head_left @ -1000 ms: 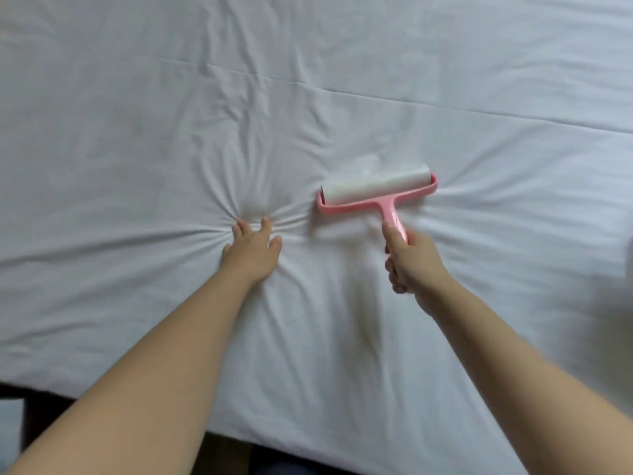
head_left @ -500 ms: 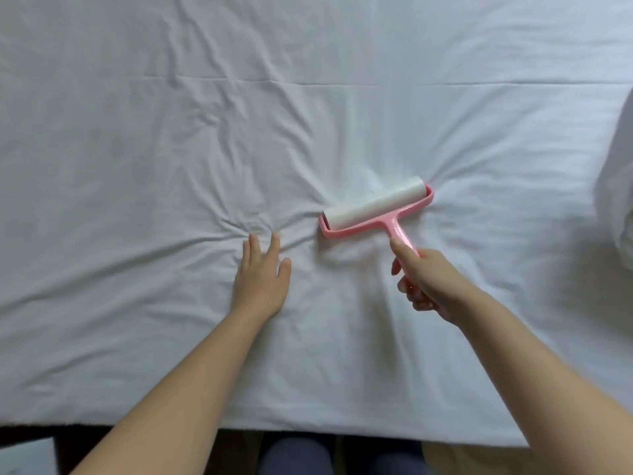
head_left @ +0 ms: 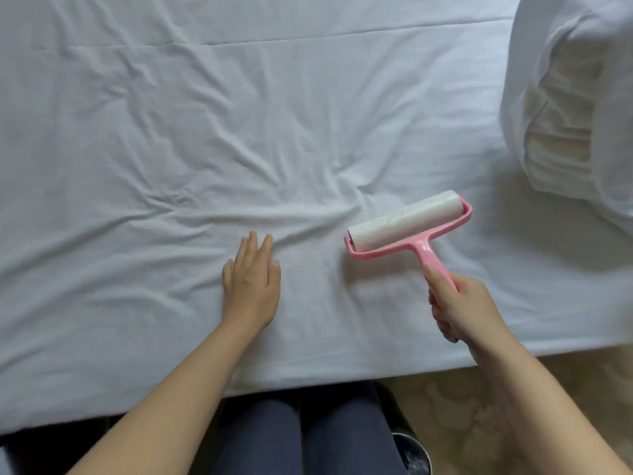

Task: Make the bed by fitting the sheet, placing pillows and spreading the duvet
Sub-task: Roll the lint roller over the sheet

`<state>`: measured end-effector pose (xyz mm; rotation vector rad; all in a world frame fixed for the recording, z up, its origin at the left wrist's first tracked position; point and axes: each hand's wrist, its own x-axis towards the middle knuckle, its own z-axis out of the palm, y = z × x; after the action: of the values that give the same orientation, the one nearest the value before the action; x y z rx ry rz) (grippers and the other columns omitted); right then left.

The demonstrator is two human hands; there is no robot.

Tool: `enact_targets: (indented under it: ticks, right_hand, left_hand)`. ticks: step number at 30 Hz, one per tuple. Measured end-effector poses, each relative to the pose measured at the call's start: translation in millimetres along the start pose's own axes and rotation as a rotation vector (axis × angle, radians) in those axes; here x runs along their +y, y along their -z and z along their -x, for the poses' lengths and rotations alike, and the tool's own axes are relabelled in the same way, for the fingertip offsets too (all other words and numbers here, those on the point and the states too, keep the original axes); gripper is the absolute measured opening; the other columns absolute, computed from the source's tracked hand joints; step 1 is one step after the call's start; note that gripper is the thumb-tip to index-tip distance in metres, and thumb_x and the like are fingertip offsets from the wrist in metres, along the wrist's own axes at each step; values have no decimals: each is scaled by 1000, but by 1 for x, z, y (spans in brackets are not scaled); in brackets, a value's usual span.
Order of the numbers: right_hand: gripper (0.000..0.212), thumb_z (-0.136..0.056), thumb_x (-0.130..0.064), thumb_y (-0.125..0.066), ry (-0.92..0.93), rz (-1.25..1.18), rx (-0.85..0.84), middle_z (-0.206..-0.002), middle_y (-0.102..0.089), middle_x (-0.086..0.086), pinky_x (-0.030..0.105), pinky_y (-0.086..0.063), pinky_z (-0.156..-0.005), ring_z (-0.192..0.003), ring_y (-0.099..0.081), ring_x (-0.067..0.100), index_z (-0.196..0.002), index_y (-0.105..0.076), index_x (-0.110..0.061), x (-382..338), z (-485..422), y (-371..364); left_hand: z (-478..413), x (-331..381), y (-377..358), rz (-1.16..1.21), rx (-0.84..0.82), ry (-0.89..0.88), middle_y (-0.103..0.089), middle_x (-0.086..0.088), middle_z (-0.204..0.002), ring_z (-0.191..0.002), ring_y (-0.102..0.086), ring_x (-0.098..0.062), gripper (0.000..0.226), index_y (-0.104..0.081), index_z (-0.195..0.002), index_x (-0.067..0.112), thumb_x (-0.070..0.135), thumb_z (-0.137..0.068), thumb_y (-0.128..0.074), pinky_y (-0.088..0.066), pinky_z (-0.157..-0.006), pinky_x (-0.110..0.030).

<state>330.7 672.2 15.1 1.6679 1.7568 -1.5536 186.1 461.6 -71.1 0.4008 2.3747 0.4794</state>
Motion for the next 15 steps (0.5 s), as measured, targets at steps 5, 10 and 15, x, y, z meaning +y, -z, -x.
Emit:
enact_targets:
  ticks: [5,10,15]
  right_hand:
    - [45,-93,-42,-49,-69,22,-80,-41,-31,-4,17,-20,-37,-34,-23,11,-61,-37,-13,29,-11,26]
    - [46,-93,-48,-47,-76,19,-185,-43,-33,-3,17,-22,-36,-35,-24,12,-64,-35,-15,24,-39,29]
    - [43,-94,-49,-43,22,21,-213,-51,-32,3,14,-23,-38,-33,-26,13,-68,-35,-17,-18,-83,3]
  left_hand:
    - [1,33,-22,-211,-14,-20,5,-4,-159,-146,8,-15,54,-10,-151,22,33,-100,-26,2,-116,-40]
    - [6,50,-45,-310,30,114,8,-4,-159,-146,11,-15,59,-1,-151,21,41,-100,-23,7,-115,-43]
    - [10,49,-61,-339,76,197,10,-4,-159,-146,10,-16,59,-2,-151,21,41,-99,-22,4,-115,-45]
